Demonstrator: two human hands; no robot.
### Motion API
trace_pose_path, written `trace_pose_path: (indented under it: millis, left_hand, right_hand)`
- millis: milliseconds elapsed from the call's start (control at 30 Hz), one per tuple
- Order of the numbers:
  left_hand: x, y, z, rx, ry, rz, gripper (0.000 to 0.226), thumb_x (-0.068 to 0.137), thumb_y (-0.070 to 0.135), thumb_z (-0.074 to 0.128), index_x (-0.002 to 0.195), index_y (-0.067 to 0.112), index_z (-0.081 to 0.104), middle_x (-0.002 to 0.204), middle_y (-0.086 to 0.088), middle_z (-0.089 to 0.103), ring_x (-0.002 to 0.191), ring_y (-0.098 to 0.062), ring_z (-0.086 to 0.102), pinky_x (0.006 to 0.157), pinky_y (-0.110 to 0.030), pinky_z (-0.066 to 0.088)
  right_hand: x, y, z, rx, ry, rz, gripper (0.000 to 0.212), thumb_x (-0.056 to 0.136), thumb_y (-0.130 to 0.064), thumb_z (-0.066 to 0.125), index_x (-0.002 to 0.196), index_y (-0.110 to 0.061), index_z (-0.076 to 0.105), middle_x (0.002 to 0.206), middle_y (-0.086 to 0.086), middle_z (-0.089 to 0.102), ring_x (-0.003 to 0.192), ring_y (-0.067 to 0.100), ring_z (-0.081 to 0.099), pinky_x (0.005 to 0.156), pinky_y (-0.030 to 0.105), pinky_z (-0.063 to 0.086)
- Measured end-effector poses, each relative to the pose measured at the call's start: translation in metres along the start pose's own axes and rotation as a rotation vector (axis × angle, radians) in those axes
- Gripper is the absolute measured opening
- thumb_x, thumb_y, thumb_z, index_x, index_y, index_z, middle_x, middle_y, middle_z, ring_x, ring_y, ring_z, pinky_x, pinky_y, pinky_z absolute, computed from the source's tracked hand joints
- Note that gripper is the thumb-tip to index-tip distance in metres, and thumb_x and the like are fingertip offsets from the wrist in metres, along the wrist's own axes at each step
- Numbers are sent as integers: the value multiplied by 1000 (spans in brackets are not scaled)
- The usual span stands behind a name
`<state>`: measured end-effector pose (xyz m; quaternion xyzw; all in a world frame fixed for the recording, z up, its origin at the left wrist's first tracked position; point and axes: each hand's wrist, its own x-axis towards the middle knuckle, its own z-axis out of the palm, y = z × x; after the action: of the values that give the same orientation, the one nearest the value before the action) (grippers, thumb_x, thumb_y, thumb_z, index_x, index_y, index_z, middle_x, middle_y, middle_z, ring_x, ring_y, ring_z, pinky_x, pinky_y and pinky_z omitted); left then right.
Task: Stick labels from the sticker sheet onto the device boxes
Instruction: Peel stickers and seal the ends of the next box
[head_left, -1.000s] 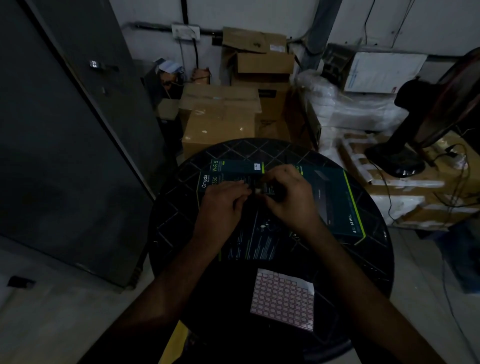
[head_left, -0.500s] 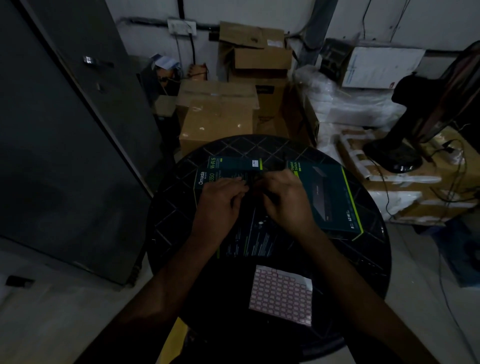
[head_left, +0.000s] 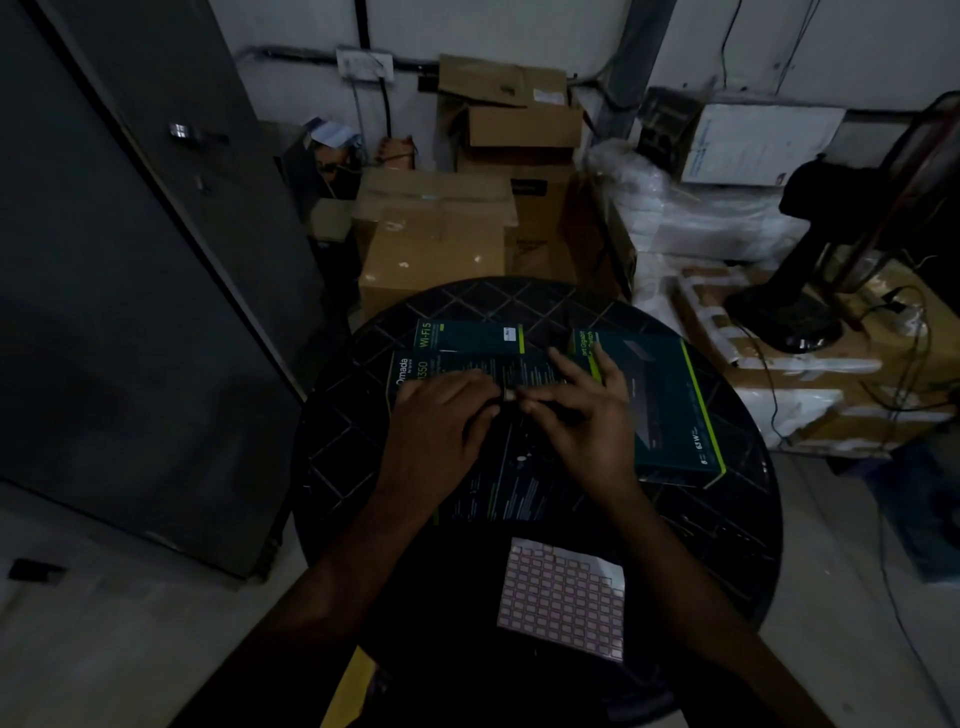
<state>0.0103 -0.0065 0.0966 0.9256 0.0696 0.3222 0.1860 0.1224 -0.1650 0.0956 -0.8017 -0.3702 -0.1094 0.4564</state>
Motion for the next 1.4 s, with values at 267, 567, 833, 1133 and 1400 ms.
trace_pose_path:
  millis: [267,567,833,1133,1400]
  left_hand:
    - [7,-9,-6,147,47,94,13,92,37,66,103,31,71,106,12,65,101,-19,56,78,-31,29]
    - [5,-36,-12,-272,42,-302,19,78,39,79,96,43,75,132,14,59,136,-18,36,107,-22,25]
    - [-12,-70,-34,-900,32,-477,25,74,3,76,86,25,79,111,21,71,117,-3,62,97,-17,47]
    - [-13,-81,-34,-856,-27,-412,17,87,18,68,89,33,75,126,12,67,127,-11,57,107,-34,44]
    - [11,-11,-71,320,-170,-71,75,76,65,64,142,37,41,151,12,41,132,-24,34,102,-46,26]
  right_hand:
    - [0,6,-14,98,-14,68,12,78,-25,83,89,-23,79,131,-5,64,134,12,54,106,52,48]
    - [2,22,-32,158,34,131,12,73,-19,87,78,-14,78,95,-4,77,128,14,59,106,20,46]
    - [-2,42,-41,434,28,206,19,66,-30,89,76,-18,79,88,5,79,116,20,68,99,37,55]
    - [-26,75,-29,375,-404,396,90,66,-9,90,143,-25,46,141,-14,55,132,2,51,105,25,48]
    - [-3,32,-6,417,-358,259,75,73,-1,87,137,-20,52,136,0,57,127,6,56,102,26,50]
